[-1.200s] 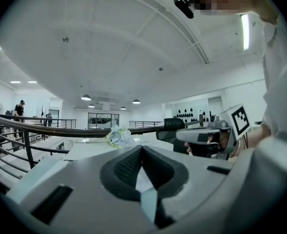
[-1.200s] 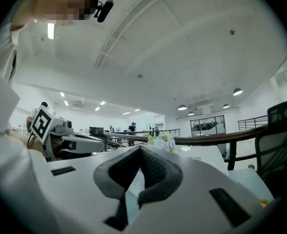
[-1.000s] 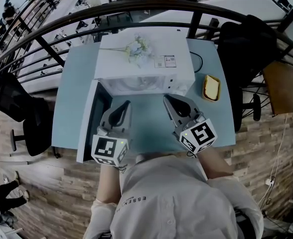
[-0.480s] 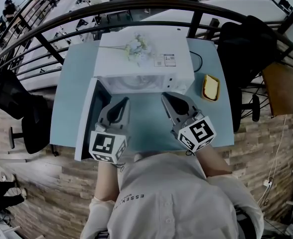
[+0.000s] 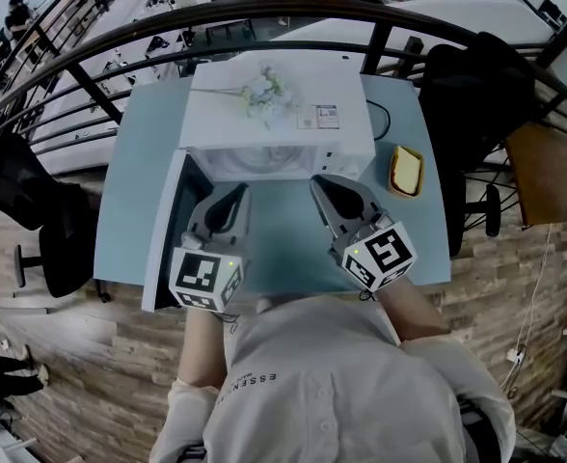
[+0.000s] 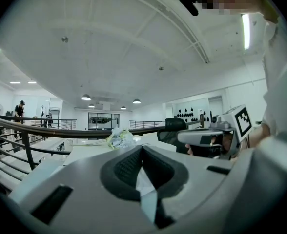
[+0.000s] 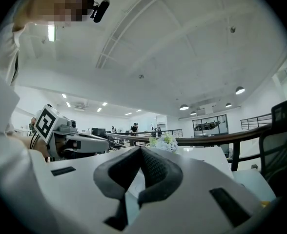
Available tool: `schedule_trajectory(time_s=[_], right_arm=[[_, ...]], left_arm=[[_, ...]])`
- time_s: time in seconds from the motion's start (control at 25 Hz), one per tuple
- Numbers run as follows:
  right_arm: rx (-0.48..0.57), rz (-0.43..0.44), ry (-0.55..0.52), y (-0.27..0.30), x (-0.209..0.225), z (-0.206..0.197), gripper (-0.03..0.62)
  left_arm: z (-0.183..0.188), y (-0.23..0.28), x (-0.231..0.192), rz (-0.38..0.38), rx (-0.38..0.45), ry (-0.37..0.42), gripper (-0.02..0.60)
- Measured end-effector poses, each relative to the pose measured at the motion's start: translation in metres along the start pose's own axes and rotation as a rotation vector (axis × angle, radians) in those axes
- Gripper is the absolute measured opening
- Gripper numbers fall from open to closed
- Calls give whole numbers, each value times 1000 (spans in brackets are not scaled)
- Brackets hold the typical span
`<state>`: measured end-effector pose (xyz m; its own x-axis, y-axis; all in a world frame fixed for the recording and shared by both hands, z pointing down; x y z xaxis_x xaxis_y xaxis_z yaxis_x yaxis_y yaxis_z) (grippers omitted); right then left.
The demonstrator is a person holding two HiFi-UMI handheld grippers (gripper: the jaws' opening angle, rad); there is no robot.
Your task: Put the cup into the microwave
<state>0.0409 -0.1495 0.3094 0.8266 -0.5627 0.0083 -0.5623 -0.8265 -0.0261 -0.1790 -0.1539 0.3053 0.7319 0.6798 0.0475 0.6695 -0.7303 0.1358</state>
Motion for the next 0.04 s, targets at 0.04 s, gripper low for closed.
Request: schedule_trajectory(time_s=[0.04], right_arm=[[-1,-1,1,0,0,0,15]], left_arm=[[0,0,0,0,-1,-2,2]])
Point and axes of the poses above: the fingertips, and each gripper's own axes: y forward along the fingers, x to its right, z out of its top, the point moved 9 cm from there along -y, backward along the fingers, and after that the axes turned 5 degrees about -z, right-handed, at the moved point
